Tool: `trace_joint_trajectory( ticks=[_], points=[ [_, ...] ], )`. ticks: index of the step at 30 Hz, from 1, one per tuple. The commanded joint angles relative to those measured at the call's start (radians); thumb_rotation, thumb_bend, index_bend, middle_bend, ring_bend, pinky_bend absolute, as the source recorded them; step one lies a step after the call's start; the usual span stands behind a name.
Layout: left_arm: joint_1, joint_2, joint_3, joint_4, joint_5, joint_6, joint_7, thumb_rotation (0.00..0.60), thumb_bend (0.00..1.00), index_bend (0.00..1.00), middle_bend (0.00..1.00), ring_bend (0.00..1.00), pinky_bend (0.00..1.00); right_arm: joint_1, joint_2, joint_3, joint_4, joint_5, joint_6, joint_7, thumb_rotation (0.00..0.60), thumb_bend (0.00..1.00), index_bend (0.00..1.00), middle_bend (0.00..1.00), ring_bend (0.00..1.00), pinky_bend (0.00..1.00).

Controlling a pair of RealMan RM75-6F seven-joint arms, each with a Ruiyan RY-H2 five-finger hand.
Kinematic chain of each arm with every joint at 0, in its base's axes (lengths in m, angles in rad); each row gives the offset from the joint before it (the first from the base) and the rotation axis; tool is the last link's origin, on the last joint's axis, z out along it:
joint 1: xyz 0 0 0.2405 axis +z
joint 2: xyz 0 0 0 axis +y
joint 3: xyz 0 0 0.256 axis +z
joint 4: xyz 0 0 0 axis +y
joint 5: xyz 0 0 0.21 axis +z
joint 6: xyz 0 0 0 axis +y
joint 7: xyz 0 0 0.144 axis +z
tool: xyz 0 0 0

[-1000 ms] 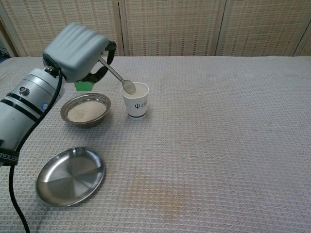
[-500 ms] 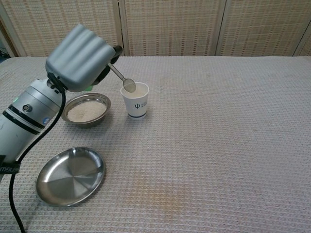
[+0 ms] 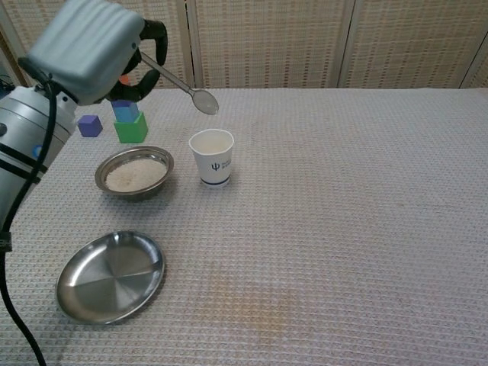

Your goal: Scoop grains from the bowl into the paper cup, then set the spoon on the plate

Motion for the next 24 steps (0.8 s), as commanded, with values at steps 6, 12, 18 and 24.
trace_joint_trajectory(
  ticks=[6,12,18,24],
  points=[
    [0.149,0.315,-0.056,-0.556,-0.253,-0.178,-0.162,0.600,0.52,1.00,1.00,1.00,1.00,0.001,-0.001,-0.002,-0.003,-0.002,-0.005,-0.006,0.600,0.04,0.00,0.00,0.00,0.00],
    [0.213,0.440,0.022,-0.756,-0.343,-0.320,-0.270,0.600,0.52,1.00,1.00,1.00,1.00,0.002,-0.008,-0.006,-0.008,-0.009,-0.015,-0.023,0.600,0.04,0.00,0.00,0.00,0.00],
    [0.266,0.444,0.117,-0.780,-0.262,-0.345,-0.333,0.600,0.52,1.00,1.00,1.00,1.00,0.000,-0.014,-0.012,-0.014,-0.018,-0.019,-0.036,0.600,0.04,0.00,0.00,0.00,0.00],
    [0.323,0.400,0.196,-0.684,-0.203,-0.337,-0.346,0.600,0.52,1.00,1.00,1.00,1.00,0.003,-0.016,-0.016,-0.014,-0.023,-0.026,-0.038,0.600,0.04,0.00,0.00,0.00,0.00]
  ],
)
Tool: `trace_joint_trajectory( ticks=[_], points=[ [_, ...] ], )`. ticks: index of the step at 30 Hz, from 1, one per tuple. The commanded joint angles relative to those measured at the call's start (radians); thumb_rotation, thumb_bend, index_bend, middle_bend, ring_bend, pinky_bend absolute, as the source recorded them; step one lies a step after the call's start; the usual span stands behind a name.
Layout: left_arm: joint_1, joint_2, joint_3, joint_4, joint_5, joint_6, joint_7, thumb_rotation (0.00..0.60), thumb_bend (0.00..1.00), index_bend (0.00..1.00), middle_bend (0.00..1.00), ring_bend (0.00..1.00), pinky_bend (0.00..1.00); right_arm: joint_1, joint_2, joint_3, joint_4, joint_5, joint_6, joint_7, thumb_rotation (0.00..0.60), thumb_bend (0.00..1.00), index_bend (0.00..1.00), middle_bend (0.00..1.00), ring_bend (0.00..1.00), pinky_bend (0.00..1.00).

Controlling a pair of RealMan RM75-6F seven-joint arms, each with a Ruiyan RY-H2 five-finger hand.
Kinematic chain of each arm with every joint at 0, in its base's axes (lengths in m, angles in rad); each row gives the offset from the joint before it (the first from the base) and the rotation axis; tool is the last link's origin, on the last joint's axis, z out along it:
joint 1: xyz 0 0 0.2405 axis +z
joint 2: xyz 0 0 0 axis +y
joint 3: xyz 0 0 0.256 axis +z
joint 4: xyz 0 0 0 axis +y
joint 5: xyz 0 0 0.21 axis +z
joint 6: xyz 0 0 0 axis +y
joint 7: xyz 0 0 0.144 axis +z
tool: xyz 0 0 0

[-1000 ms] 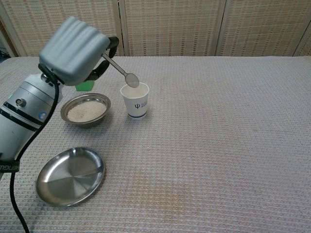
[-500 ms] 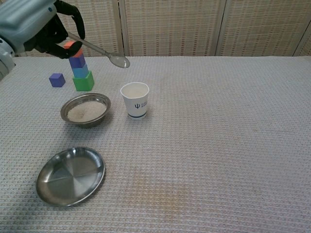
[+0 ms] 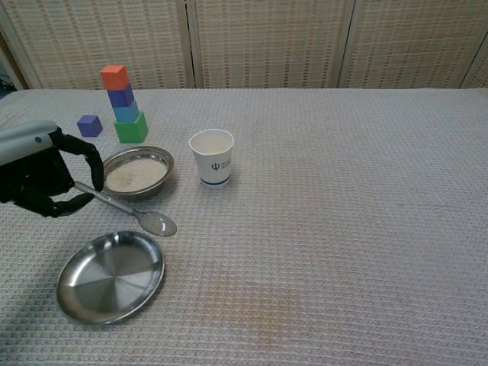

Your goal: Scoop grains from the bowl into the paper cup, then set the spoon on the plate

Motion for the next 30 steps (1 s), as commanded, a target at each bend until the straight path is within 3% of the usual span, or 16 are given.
trace_joint_trajectory(
  ticks=[1,17,22,30],
  points=[
    [0.040,-0.038,0.031,0.071,0.025,0.006,-0.015,0.600,0.52,1.00,1.00,1.00,1.00,0.002,-0.001,-0.001,-0.001,-0.001,-0.004,-0.002,0.600,0.04,0.00,0.00,0.00,0.00],
    [0.082,-0.120,0.031,0.279,0.051,-0.032,-0.062,0.600,0.52,0.98,1.00,1.00,1.00,-0.005,0.000,-0.007,-0.003,-0.014,0.010,0.000,0.600,0.04,0.00,0.00,0.00,0.00],
    [0.101,-0.142,0.032,0.345,0.055,-0.046,-0.111,0.600,0.51,0.79,1.00,1.00,1.00,-0.007,-0.001,-0.005,-0.004,-0.010,0.014,-0.002,0.600,0.04,0.00,0.00,0.00,0.00],
    [0.110,-0.170,0.034,0.411,0.109,-0.035,-0.100,0.600,0.49,0.58,1.00,1.00,1.00,-0.009,0.000,-0.005,-0.005,-0.011,0.018,-0.002,0.600,0.04,0.00,0.00,0.00,0.00]
  ],
)
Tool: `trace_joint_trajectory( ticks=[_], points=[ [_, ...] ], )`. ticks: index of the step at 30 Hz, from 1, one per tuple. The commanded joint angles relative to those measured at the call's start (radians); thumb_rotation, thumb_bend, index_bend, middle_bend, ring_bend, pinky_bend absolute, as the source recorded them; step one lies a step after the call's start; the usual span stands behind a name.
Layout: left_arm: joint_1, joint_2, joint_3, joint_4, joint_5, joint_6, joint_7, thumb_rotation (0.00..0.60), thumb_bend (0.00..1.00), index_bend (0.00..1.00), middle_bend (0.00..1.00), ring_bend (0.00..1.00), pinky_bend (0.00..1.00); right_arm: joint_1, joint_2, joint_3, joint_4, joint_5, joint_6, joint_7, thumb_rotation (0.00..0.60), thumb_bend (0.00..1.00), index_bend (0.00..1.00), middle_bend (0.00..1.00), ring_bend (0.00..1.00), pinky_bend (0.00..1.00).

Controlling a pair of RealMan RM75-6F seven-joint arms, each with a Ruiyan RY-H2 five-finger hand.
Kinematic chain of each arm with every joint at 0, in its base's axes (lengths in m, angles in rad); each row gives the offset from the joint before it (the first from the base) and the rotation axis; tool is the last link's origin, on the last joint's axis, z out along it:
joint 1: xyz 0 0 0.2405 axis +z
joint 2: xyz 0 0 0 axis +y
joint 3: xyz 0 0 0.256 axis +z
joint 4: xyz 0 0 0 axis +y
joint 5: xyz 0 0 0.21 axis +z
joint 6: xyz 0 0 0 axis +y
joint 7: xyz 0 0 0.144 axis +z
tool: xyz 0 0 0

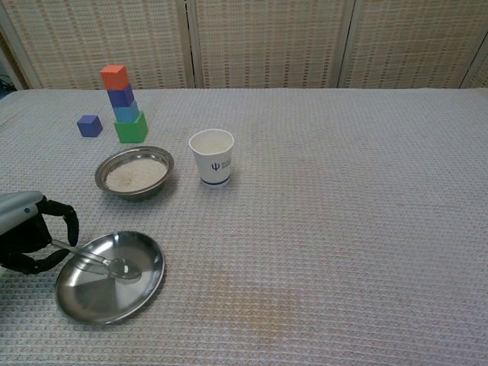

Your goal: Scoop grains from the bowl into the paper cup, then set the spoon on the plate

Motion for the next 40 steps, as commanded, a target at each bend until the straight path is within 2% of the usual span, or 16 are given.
trace_joint_trajectory(
  ticks=[1,4,10,14,17,20,24,26,27,28,31,33,35,40],
  points=[
    [0.005,0.000,0.003,0.000,0.027,0.008,0.007,0.600,0.49,0.54,1.00,1.00,1.00,0.000,0.002,-0.002,0.000,-0.005,0.002,0.003,0.600,0.04,0.00,0.00,0.00,0.00],
    [0.008,0.010,0.007,-0.010,0.046,0.011,0.016,0.600,0.48,0.46,1.00,1.00,1.00,0.002,0.003,-0.003,0.004,-0.013,0.004,0.012,0.600,0.04,0.00,0.00,0.00,0.00],
    [0.014,0.028,-0.001,-0.036,0.046,0.006,0.033,0.600,0.47,0.38,1.00,1.00,1.00,0.001,0.005,-0.004,0.006,-0.016,0.008,0.019,0.600,0.04,0.00,0.00,0.00,0.00],
    [0.017,0.033,-0.009,-0.047,0.048,0.005,0.030,0.600,0.46,0.33,1.00,1.00,1.00,-0.002,0.006,-0.005,0.006,-0.019,0.014,0.018,0.600,0.04,0.00,0.00,0.00,0.00],
    [0.026,0.059,-0.023,-0.085,0.075,0.043,0.002,0.600,0.46,0.32,1.00,1.00,1.00,-0.004,0.006,-0.005,0.007,-0.022,0.020,0.020,0.600,0.04,0.00,0.00,0.00,0.00],
    [0.049,0.118,-0.033,-0.149,0.137,0.123,-0.069,0.600,0.46,0.31,1.00,1.00,1.00,-0.004,0.006,-0.004,0.009,-0.023,0.024,0.025,0.600,0.04,0.00,0.00,0.00,0.00],
    [0.117,0.231,-0.017,-0.201,0.244,0.276,-0.281,0.600,0.45,0.29,1.00,0.98,0.99,-0.006,0.002,0.006,0.019,-0.020,0.039,0.032,0.600,0.04,0.00,0.00,0.00,0.00],
    [0.164,0.302,0.024,-0.201,0.301,0.346,-0.417,0.600,0.44,0.24,0.85,0.81,0.84,-0.006,-0.002,0.012,0.025,-0.013,0.042,0.031,0.600,0.04,0.00,0.00,0.00,0.00],
    [0.183,0.329,0.040,-0.191,0.320,0.375,-0.459,0.600,0.44,0.20,0.69,0.64,0.69,-0.005,-0.004,0.014,0.027,-0.009,0.040,0.029,0.600,0.04,0.00,0.00,0.00,0.00],
    [0.209,0.360,0.061,-0.171,0.342,0.411,-0.501,0.600,0.43,0.14,0.48,0.43,0.52,-0.003,-0.005,0.015,0.028,-0.005,0.034,0.027,0.600,0.04,0.00,0.00,0.00,0.00],
    [0.275,0.402,0.093,-0.112,0.371,0.499,-0.565,0.600,0.42,0.05,0.14,0.09,0.26,0.003,-0.010,0.021,0.028,0.011,0.018,0.014,0.600,0.04,0.00,0.00,0.00,0.00],
    [0.309,0.406,0.097,-0.087,0.365,0.539,-0.582,0.600,0.41,0.02,0.06,0.01,0.19,0.004,-0.015,0.027,0.027,0.019,0.014,-0.002,0.600,0.04,0.00,0.00,0.00,0.00],
    [0.332,0.426,0.108,-0.068,0.382,0.559,-0.535,0.600,0.41,0.01,0.03,0.00,0.17,0.003,-0.021,0.031,0.026,0.029,0.010,-0.018,0.600,0.04,0.00,0.00,0.00,0.00],
    [0.362,0.412,0.093,-0.062,0.400,0.586,-0.404,0.600,0.41,0.00,0.01,0.00,0.14,-0.002,-0.034,0.033,0.017,0.040,0.004,-0.060,0.600,0.04,0.00,0.00,0.00,0.00]
  ],
)
